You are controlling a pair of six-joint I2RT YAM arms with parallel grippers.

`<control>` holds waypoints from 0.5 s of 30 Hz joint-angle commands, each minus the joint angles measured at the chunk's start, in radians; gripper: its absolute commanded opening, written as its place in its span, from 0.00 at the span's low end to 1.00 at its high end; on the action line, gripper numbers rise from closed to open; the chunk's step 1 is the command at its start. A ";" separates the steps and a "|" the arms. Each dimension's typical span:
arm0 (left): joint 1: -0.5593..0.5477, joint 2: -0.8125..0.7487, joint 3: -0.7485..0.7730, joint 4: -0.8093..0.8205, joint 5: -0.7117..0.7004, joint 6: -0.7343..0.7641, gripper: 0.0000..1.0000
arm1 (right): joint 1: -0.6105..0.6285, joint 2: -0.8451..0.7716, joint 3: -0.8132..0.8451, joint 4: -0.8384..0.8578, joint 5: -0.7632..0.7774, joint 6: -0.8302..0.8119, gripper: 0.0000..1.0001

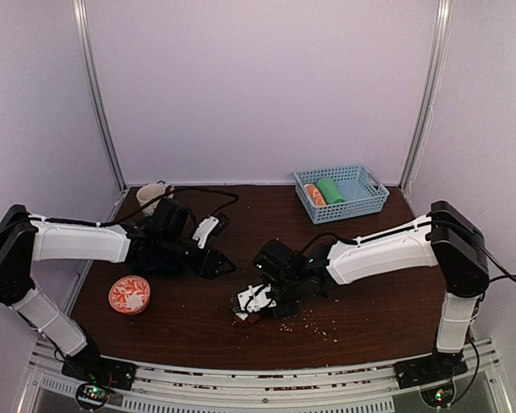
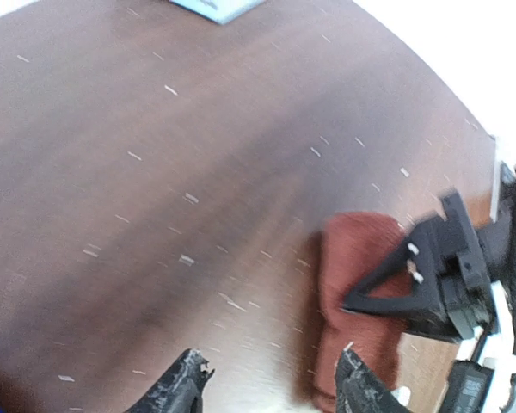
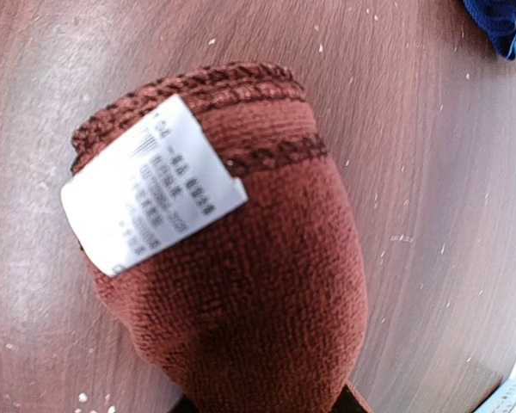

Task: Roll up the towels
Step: Pick up the towel from the center of the board, then place the towel in the storage box.

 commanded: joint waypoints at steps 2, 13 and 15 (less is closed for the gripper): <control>0.042 -0.019 0.147 -0.063 -0.171 0.088 0.52 | -0.001 -0.056 0.021 -0.102 0.013 0.056 0.07; 0.047 0.030 0.373 -0.089 -0.359 0.172 0.51 | -0.101 -0.124 0.146 -0.209 -0.041 0.224 0.00; 0.047 0.014 0.352 -0.060 -0.359 0.179 0.51 | -0.143 -0.136 0.191 -0.228 -0.046 0.250 0.00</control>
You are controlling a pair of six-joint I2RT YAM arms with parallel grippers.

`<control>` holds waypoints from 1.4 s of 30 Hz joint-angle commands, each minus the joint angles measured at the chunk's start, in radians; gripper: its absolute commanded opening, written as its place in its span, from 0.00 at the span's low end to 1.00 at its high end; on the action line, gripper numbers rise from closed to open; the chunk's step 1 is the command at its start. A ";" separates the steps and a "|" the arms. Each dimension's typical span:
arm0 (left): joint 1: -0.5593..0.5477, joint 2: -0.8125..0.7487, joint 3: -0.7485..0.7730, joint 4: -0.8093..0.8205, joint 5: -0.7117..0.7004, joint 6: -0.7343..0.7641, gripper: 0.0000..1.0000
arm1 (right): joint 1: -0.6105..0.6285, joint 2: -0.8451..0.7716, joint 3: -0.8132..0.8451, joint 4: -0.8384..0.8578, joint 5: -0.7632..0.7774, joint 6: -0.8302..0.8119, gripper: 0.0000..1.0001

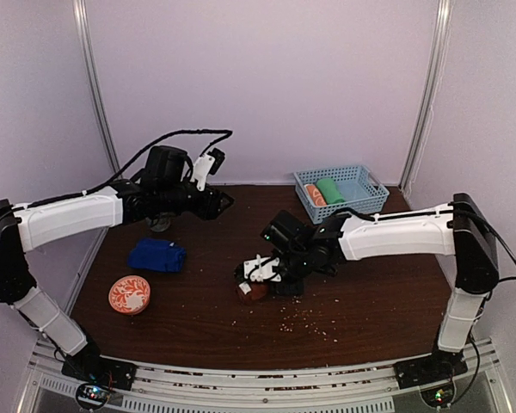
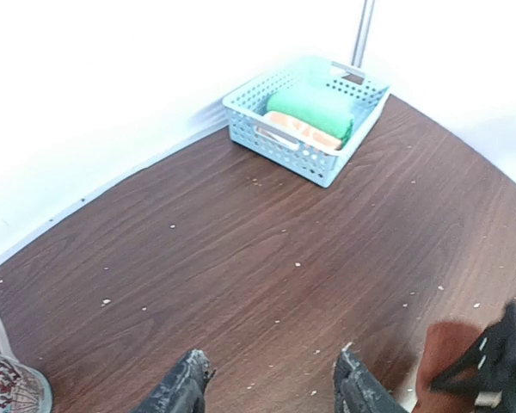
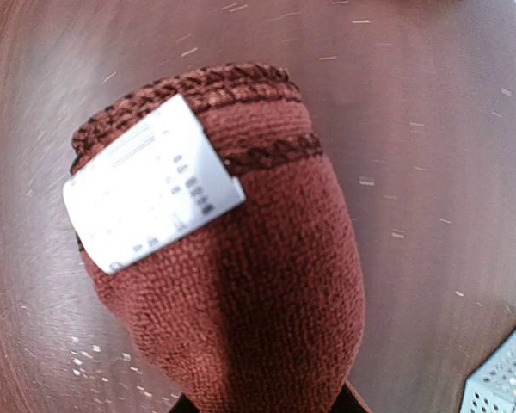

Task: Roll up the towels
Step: Place the towel in the storage box.

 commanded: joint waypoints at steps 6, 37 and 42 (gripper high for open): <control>0.004 -0.064 -0.092 0.111 -0.033 0.074 0.51 | -0.252 -0.049 0.265 -0.013 0.023 0.207 0.00; 0.005 -0.009 -0.095 0.115 0.032 0.097 0.51 | -0.774 0.642 1.010 -0.096 0.374 0.673 0.00; 0.005 -0.007 -0.092 0.111 0.033 0.098 0.51 | -0.777 0.675 1.013 -0.096 0.358 0.690 0.00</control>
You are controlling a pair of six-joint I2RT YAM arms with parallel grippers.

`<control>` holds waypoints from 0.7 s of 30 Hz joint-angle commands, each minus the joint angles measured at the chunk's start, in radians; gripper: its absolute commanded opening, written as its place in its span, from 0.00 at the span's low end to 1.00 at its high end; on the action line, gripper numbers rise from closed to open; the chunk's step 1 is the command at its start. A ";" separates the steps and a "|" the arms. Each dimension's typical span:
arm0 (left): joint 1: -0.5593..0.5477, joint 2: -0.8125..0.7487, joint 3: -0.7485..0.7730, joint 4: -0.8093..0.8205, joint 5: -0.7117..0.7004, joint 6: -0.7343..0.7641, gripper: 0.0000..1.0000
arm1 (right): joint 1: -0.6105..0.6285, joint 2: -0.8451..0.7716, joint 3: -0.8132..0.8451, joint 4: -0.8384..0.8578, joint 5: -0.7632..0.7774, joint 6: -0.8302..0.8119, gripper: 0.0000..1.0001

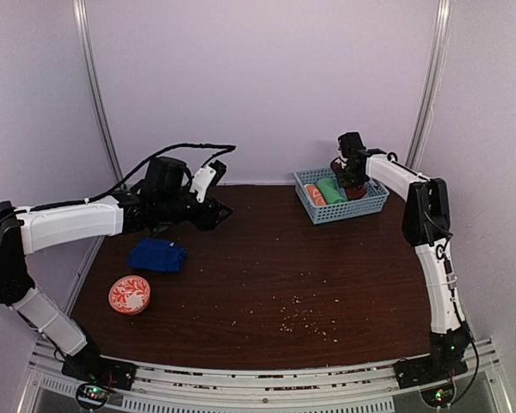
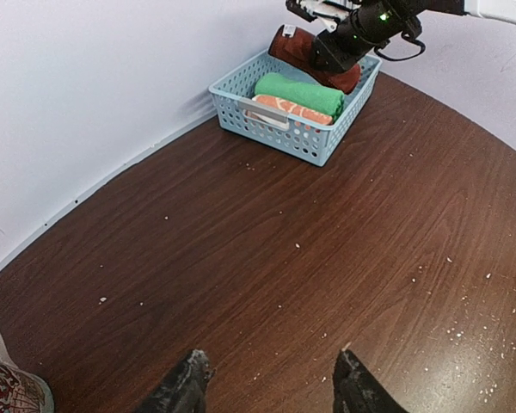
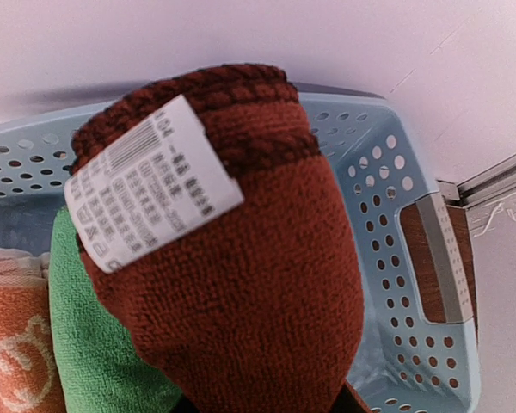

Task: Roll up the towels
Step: Place the towel in the storage box.

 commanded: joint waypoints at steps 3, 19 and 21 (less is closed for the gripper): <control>0.005 0.007 0.003 0.042 0.017 0.014 0.51 | -0.005 0.059 0.026 0.013 0.045 0.036 0.00; 0.005 0.018 0.012 0.030 0.038 0.016 0.51 | -0.009 0.111 0.018 0.001 -0.030 0.092 0.07; 0.005 0.019 0.012 0.029 0.038 0.017 0.51 | -0.009 0.107 0.017 -0.002 -0.045 0.090 0.13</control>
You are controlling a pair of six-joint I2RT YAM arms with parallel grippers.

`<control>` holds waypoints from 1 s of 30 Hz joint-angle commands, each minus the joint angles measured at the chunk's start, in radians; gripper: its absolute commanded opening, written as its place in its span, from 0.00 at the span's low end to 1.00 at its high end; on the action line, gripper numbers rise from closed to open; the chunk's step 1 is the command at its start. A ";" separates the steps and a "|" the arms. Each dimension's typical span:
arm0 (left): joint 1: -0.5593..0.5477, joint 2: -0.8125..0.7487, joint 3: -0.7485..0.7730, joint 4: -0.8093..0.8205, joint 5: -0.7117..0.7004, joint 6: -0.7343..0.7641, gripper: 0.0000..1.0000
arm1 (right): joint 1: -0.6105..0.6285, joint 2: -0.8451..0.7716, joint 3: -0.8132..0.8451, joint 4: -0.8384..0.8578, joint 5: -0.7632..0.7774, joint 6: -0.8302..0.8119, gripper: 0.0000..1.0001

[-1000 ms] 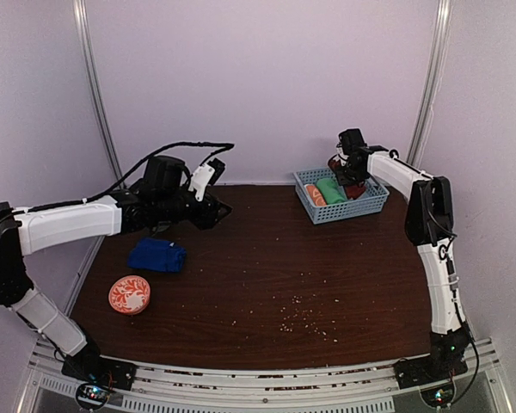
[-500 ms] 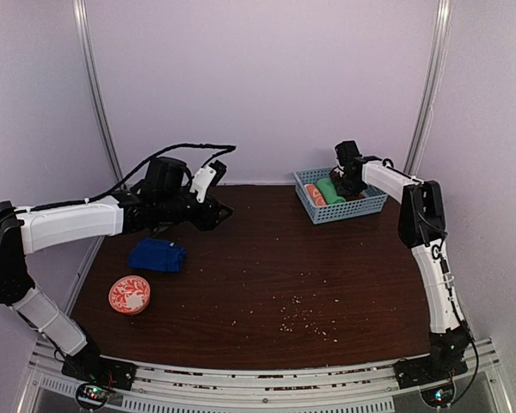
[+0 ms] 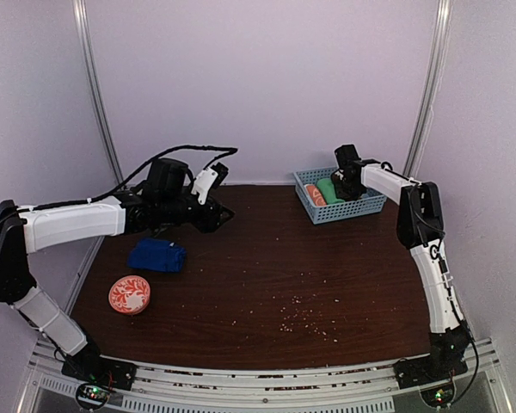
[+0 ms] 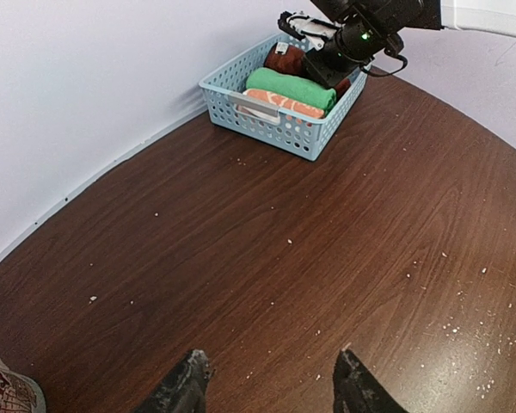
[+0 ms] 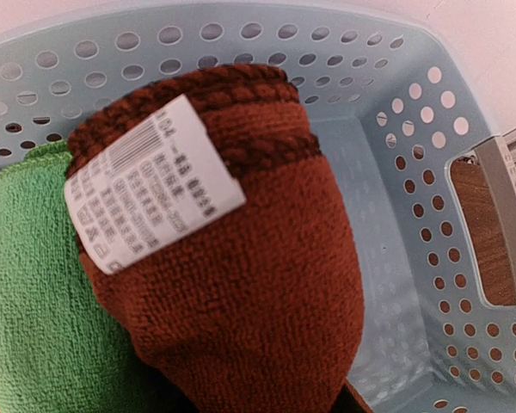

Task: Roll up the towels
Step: Place the towel in the storage box.

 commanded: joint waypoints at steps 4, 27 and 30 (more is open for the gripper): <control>0.005 0.006 0.014 0.029 0.020 0.015 0.51 | -0.005 0.010 0.013 -0.005 -0.047 0.001 0.21; 0.005 0.015 0.020 0.018 0.033 0.017 0.51 | -0.041 0.024 0.006 0.001 -0.169 0.046 0.32; 0.005 0.015 0.022 0.016 0.032 0.018 0.51 | -0.040 0.014 0.007 -0.009 -0.264 0.031 0.41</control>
